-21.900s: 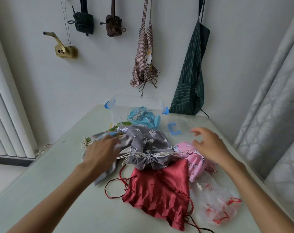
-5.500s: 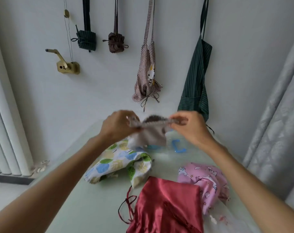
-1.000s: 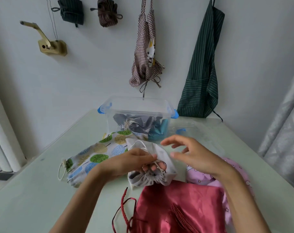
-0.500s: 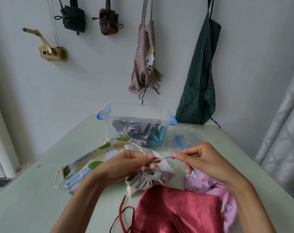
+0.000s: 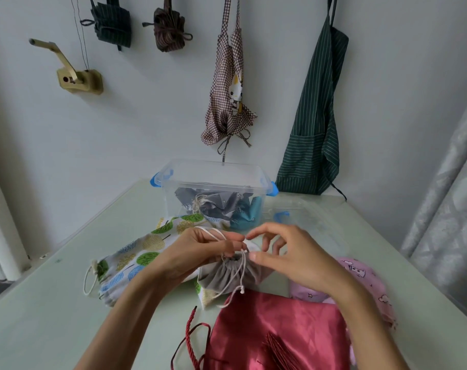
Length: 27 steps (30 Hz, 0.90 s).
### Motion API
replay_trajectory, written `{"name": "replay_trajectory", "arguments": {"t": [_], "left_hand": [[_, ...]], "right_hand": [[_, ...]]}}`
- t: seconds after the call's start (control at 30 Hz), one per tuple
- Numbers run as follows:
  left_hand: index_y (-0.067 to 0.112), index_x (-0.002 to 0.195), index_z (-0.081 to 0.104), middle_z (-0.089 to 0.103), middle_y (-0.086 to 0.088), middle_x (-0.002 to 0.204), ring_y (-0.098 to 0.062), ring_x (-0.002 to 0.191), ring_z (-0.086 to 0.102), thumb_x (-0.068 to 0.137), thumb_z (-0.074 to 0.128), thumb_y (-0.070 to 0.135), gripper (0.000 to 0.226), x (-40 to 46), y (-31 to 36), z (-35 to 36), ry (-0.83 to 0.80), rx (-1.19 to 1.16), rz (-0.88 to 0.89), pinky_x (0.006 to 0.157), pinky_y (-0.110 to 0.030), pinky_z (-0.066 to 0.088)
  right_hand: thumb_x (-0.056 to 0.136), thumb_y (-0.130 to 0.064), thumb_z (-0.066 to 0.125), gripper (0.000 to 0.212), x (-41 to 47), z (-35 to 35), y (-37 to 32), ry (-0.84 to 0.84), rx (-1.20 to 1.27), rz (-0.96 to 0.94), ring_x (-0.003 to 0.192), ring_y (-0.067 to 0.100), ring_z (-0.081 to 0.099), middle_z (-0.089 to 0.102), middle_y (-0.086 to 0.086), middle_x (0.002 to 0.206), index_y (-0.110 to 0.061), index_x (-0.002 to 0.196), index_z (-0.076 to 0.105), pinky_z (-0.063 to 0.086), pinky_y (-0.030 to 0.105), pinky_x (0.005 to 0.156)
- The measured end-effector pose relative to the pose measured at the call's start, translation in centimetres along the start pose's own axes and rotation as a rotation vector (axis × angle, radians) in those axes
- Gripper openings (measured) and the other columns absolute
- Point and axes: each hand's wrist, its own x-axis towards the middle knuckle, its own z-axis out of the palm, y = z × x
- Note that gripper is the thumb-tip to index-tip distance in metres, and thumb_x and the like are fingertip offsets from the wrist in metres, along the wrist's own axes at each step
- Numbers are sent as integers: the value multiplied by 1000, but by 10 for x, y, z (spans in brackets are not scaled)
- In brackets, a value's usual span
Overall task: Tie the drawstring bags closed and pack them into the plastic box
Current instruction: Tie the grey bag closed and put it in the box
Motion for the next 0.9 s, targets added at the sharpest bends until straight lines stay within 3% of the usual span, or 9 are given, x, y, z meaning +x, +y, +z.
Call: {"name": "replay_trajectory", "arguments": {"t": [0.13,0.23,0.33,0.47,0.53,0.6,0.73,0.9], "left_hand": [[-12,93,70,75,-2,86,-9,81,69,76,70,-1,20,1,0,0,45,90,39,74,-16,53],[-8,85,74,76,-2,87,-5,81,70,73,74,-1,14,0,2,-3,109,187,111,70,-12,51],[2,77,76,76,8,78,0,75,69,73,73,-5,8,-2,4,-1,153,258,202,65,-8,49],[17,80,78,76,8,77,-2,74,71,74,76,4,15,-2,0,4,292,467,324,72,-18,56],[23,79,77,75,9,76,-1,74,71,73,78,10,14,-2,-1,3,377,461,357,75,-25,58],[27,77,77,75,12,76,-2,74,71,73,79,15,13,-2,-2,2,379,467,376,75,-31,59],[26,79,79,75,13,77,-2,77,71,75,79,26,4,-1,-4,2,340,505,375,74,-41,58],[28,82,79,75,13,79,-4,79,71,76,76,28,6,-1,-4,5,272,514,381,77,-43,57]], "right_hand": [[79,-25,71,18,2,12,0,-58,48,15,64,6,51,61,-8,76,-42,78,67,42,18,64],[75,-26,76,7,4,10,4,21,147,6,57,7,50,61,-7,68,-31,77,74,40,20,60],[73,-25,79,6,5,7,6,26,192,-4,56,7,51,60,-7,64,-22,76,75,40,19,60],[74,-21,78,7,5,9,6,-34,230,7,62,12,51,59,-3,67,-17,74,73,40,23,64],[75,-19,77,6,5,8,6,-63,277,11,64,14,52,60,-1,68,-19,73,72,41,24,66],[81,-20,72,5,5,7,6,-94,306,39,63,12,56,64,-3,67,-19,76,73,44,21,66],[92,-25,57,14,8,13,8,-129,368,184,52,7,59,64,-5,66,-14,88,65,38,12,49],[93,-15,56,14,13,24,13,-146,453,216,42,1,45,53,-4,59,-17,103,65,35,12,45]]}}
